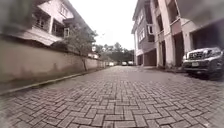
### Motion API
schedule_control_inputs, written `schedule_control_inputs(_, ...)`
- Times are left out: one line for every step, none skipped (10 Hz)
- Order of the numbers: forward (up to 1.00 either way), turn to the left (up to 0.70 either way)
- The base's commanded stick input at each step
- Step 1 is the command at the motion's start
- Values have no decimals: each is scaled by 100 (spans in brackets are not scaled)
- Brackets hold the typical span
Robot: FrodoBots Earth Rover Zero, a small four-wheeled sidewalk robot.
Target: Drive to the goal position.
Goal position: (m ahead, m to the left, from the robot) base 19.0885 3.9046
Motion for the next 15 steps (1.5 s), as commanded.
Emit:
schedule_control_inputs(50,0)
schedule_control_inputs(50,0)
schedule_control_inputs(50,0)
schedule_control_inputs(45,0)
schedule_control_inputs(37,0)
schedule_control_inputs(29,0)
schedule_control_inputs(15,0)
schedule_control_inputs(9,0)
schedule_control_inputs(0,0)
schedule_control_inputs(0,0)
schedule_control_inputs(0,0)
schedule_control_inputs(0,0)
schedule_control_inputs(0,0)
schedule_control_inputs(0,0)
schedule_control_inputs(0,0)
